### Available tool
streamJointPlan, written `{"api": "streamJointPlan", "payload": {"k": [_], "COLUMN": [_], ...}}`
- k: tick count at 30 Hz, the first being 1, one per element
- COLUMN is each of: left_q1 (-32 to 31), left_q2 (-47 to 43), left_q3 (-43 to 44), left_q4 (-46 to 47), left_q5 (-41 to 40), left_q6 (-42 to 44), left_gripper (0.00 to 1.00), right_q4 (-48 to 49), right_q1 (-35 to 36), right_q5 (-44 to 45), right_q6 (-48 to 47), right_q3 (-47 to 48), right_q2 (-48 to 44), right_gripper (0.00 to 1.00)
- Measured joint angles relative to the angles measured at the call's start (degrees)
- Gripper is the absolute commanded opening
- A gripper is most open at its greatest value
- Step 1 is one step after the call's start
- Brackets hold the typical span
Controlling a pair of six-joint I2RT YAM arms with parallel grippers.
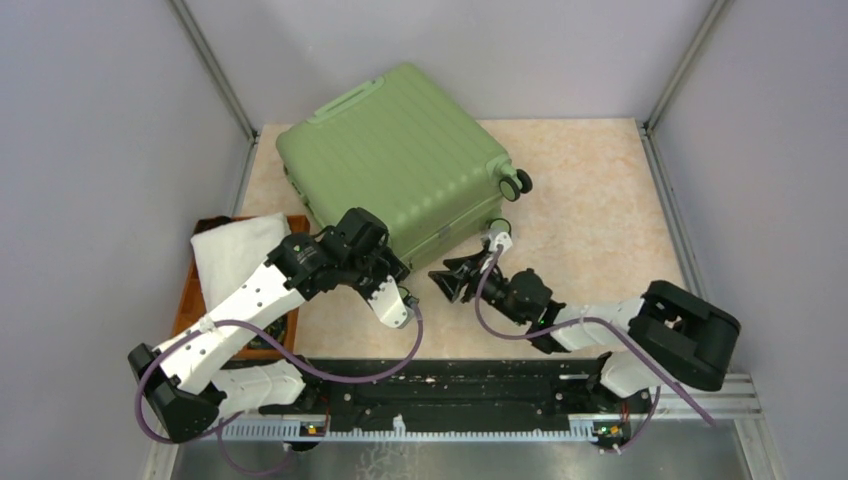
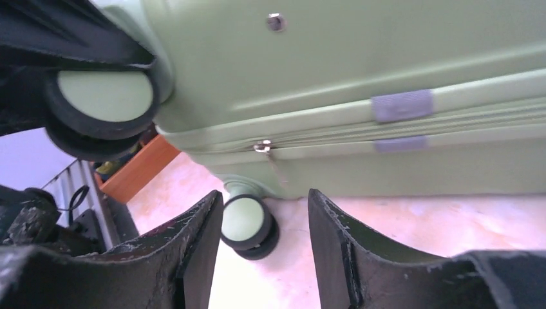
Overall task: Pack the luggage
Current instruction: Zip the luggage at the center of the board.
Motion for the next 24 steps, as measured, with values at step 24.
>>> {"api": "streamJointPlan", "payload": {"k": [24], "left_q1": [-0.55], "left_q2": [2.8], "left_q3": [4.15], "left_q4": [-3.82], "left_q5": [-0.96], "left_q6": [1.57], "left_gripper": [0.08], "right_q4": [7.69], "right_q1": [-6.19], "right_q5": [-19.21], "right_q6": [4.96], "right_q3": [11.23], "right_q2": [19.85], "right_gripper": [0.38]}}
